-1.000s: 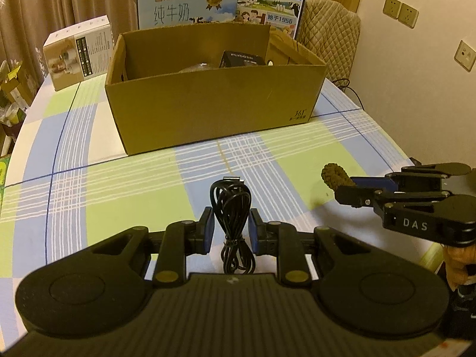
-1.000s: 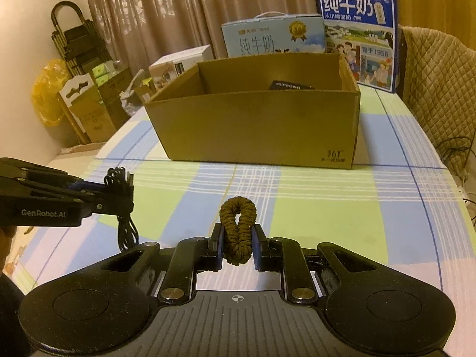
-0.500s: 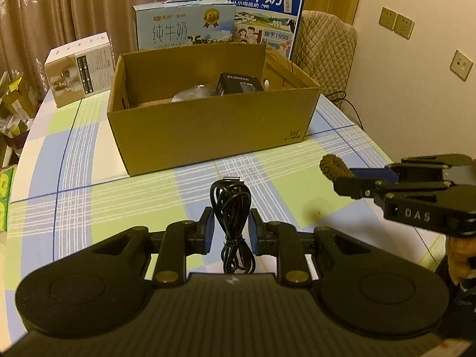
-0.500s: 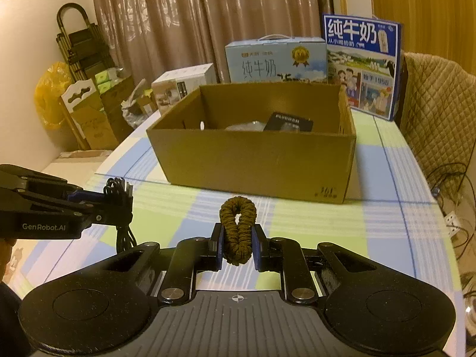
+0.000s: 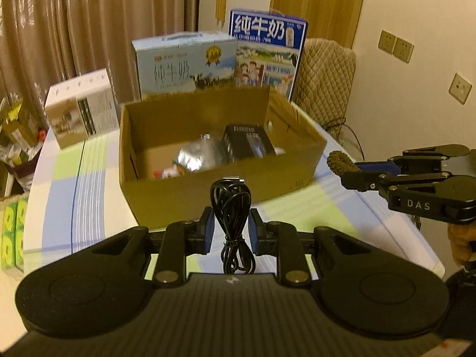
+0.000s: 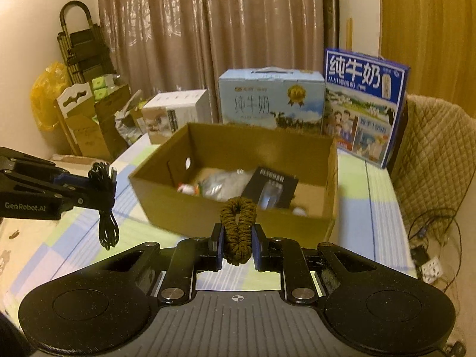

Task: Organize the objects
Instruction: 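Lift the black cable and hair tie and carry them over the cardboard box, then release the cable with the left tool while the right tool releases the hair tie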

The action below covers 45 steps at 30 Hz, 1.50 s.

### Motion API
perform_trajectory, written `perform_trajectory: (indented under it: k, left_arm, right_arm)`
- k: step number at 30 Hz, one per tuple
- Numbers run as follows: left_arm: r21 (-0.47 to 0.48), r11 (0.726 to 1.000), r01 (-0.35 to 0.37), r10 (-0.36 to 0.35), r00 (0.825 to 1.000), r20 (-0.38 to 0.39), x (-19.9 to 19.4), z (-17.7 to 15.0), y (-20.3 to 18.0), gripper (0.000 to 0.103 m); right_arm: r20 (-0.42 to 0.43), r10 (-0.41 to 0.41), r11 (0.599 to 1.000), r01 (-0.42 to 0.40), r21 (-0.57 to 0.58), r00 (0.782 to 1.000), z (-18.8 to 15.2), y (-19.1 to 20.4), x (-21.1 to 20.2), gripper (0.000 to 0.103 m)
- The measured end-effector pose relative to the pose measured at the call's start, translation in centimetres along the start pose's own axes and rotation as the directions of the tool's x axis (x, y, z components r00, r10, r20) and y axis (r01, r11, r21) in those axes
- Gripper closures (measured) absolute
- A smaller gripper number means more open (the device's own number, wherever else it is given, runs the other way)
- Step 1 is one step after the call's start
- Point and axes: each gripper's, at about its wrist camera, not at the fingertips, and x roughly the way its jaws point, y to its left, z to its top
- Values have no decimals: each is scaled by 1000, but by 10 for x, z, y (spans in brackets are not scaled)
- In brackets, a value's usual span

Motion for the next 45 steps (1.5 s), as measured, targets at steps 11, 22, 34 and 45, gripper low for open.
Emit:
perform_trajectory:
  k: [11, 22, 34, 45]
  left_arm:
    - [11, 999, -34, 34, 999, 36, 22, 73, 19, 84]
    - [14, 997, -72, 72, 997, 9, 54, 94, 36, 84]
    - [3, 996, -92, 92, 996, 2, 72, 97, 51, 84]
    - [-38, 989, -145, 145, 989, 1, 95, 101, 64, 71]
  right_arm:
    - [8, -9, 1000, 9, 4, 1000, 55, -20, 37, 88]
    - [-12, 5, 1000, -5, -3, 1000, 60, -21, 65, 88]
    - [-13, 6, 1000, -6, -3, 1000, 63, -21, 81, 88]
    - [-16, 11, 1000, -11, 12, 1000, 59, -24, 90, 88]
